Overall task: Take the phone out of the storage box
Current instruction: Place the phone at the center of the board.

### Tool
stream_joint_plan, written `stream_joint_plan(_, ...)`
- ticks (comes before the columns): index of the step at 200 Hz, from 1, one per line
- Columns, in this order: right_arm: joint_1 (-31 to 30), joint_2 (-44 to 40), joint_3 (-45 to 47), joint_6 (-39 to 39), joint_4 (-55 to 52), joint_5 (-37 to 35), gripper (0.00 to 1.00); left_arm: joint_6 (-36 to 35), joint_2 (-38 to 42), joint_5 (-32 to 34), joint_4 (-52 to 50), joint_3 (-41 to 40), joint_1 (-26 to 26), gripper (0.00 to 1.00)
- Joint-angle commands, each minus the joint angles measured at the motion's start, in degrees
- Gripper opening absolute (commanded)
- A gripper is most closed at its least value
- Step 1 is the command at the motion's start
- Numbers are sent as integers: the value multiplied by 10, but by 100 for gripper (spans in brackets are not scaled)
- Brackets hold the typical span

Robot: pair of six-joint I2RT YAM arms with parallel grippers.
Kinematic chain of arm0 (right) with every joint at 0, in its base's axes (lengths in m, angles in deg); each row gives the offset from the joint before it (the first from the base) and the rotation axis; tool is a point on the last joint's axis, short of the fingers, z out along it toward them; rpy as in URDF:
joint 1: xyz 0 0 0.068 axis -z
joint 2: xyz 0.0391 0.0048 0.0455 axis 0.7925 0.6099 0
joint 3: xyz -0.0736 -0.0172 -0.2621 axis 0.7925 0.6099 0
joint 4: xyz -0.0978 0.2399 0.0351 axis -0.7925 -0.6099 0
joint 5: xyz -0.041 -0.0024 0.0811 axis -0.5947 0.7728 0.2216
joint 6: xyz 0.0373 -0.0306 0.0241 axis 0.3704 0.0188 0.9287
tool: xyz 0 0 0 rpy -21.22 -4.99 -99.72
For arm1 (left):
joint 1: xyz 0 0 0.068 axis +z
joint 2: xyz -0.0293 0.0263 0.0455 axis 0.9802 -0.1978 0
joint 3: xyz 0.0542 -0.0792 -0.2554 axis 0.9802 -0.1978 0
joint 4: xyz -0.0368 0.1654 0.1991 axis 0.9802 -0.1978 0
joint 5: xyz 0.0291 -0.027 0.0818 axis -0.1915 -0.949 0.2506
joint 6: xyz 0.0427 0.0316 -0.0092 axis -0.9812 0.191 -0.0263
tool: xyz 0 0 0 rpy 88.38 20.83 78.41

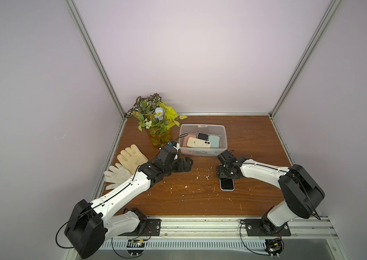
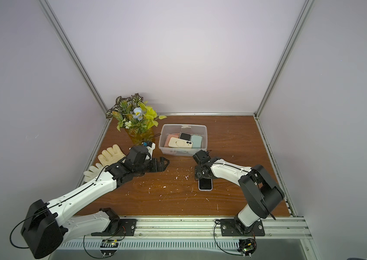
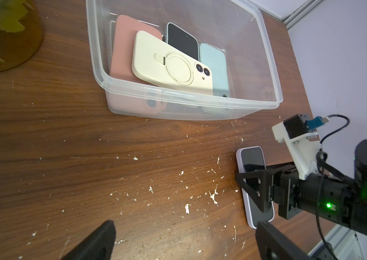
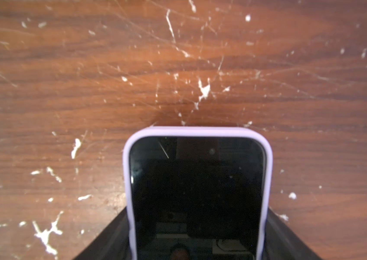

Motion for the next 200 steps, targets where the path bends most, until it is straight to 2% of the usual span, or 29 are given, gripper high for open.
stream_joint_plan(1, 1, 16, -3, -7, 14, 4, 78, -14, 10, 7, -20, 9, -5, 100)
stream_joint_plan(48, 1, -14, -6, -5, -14, 0, 98, -14, 16, 11, -21, 6, -5, 100)
stream_joint_plan(87, 1, -88, -52, -3, -103, -6, 99, -18, 11, 15, -21, 18, -5, 100)
stream_joint_plan(115, 1, -176, -119, 10, -200, 21, 98, -31, 9, 21, -31, 44, -2, 100)
stream_joint_plan(136, 1, -206, -190, 16, -248, 34, 98, -37, 13, 24, -34, 59, 9, 100)
stream_joint_plan(159, 1, -178, -264, -5, -241, 60, 98, -39, 16, 17, -33, 69, 36, 100)
stream_joint_plan(200, 2, -17, -420, -154, -222, 121, 99, -49, 20, 17, -55, 82, 55, 100)
